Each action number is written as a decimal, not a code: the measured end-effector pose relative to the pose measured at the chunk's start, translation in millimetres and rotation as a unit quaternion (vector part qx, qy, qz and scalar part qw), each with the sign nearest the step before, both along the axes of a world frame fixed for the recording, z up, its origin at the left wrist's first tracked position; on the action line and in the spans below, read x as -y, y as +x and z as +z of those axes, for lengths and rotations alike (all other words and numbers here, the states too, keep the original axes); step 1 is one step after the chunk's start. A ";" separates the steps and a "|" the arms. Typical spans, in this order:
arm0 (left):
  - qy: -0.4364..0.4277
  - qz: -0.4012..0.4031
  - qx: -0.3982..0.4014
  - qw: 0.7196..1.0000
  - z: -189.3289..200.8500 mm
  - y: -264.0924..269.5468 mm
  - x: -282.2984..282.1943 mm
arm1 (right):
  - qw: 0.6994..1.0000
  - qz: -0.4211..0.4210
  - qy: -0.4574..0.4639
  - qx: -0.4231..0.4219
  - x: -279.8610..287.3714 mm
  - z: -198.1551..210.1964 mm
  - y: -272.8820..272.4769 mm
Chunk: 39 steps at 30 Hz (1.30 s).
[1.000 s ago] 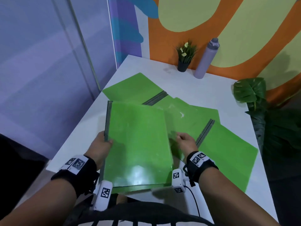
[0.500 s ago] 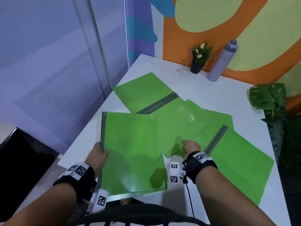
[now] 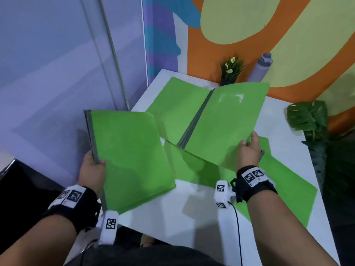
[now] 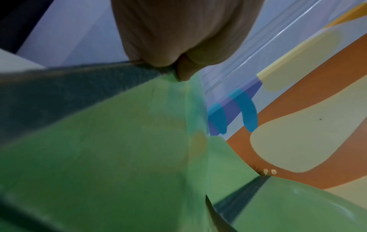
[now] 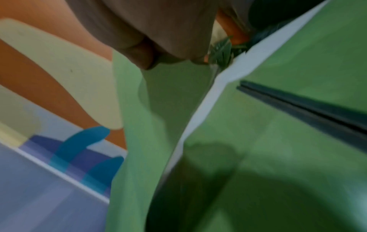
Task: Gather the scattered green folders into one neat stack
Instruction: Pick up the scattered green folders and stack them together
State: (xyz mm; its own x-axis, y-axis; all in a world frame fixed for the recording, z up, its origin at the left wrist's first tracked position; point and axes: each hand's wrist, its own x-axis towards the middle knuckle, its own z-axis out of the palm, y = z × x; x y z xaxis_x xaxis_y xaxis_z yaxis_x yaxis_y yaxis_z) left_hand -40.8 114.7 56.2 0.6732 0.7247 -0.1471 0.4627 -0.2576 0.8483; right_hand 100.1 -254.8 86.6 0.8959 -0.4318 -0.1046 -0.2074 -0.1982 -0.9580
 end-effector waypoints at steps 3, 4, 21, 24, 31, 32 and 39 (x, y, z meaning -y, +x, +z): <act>0.021 0.023 0.024 0.999 15.0 9.3 -10.9 | 0.998 0.020 0.058 0.034 27.5 27.7 3.6; 0.025 0.022 0.033 0.999 19.6 11.3 -10.6 | 0.994 0.030 0.096 0.043 34.5 34.1 2.6; -0.255 -0.124 0.171 0.944 41.6 24.4 81.4 | 0.966 0.223 0.086 -0.101 -5.4 -0.7 -62.4; -0.288 -0.154 0.172 0.929 43.9 19.5 100.5 | 0.973 0.196 0.051 -0.108 -5.7 -13.3 -67.7; -0.183 -0.242 0.118 0.946 31.2 21.7 122.3 | 0.985 0.155 0.044 -0.066 24.3 -29.6 -70.0; -0.175 -0.235 0.126 0.948 31.1 21.9 123.5 | 0.983 0.171 -0.007 -0.071 31.9 -35.3 -68.2; -0.184 -0.168 0.080 0.965 6.4 34.9 113.2 | 0.792 0.304 -0.441 -0.293 74.1 -97.8 -92.5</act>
State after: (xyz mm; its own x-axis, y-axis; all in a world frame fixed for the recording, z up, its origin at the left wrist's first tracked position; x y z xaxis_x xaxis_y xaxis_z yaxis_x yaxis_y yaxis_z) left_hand -5.9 1.4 62.7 0.8965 0.3801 -0.2276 0.2612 -0.0383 0.9645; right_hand 7.6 -328.9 -11.1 0.8758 -0.0763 -0.4765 -0.1752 -0.9704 -0.1665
